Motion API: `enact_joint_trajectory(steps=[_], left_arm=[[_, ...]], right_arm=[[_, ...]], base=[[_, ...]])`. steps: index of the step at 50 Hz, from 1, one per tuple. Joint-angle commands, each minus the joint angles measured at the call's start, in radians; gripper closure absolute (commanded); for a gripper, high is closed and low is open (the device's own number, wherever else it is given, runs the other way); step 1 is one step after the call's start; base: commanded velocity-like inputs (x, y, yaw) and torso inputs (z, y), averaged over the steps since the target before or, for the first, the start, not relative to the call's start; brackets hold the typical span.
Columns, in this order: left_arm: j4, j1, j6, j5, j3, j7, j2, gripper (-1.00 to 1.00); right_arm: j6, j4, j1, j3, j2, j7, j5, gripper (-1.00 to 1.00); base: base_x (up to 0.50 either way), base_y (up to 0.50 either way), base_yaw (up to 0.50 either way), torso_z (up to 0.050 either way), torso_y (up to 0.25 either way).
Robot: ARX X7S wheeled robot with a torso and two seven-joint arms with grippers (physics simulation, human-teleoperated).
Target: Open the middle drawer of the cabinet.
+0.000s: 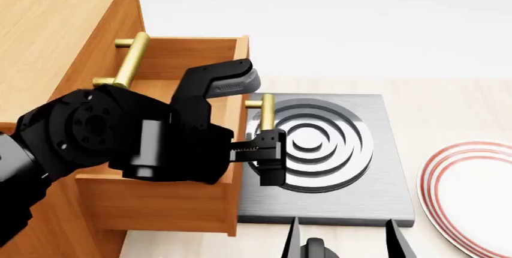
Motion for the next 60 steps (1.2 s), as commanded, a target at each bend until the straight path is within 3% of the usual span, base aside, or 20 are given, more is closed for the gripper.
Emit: enact_joint_trajectory(steps=[1, 40, 60], left_arm=[[0.065, -0.002, 0.095, 0.024, -0.037, 0.054, 0.006, -1.0], [0.192, 0.03, 0.145, 0.077, -0.049, 0.055, 0.006, -1.0], [0.273, 0.018, 0.255, 0.091, -0.055, 0.14, 0.006, -1.0]], right_arm=[[0.001, 0.001, 0.0, 0.001, 0.002, 0.005, 0.002, -1.0], [-0.009, 0.001, -0.002, 0.004, 0.011, 0.012, 0.012, -1.0], [-0.01, 0.006, 0.001, 0.0, 0.012, 0.013, 0.012, -1.0]], base=[[0.0, 0.0, 0.0, 0.0, 0.0], [0.0, 0.0, 0.0, 0.0, 0.0], [0.0, 0.0, 0.0, 0.0, 0.0]])
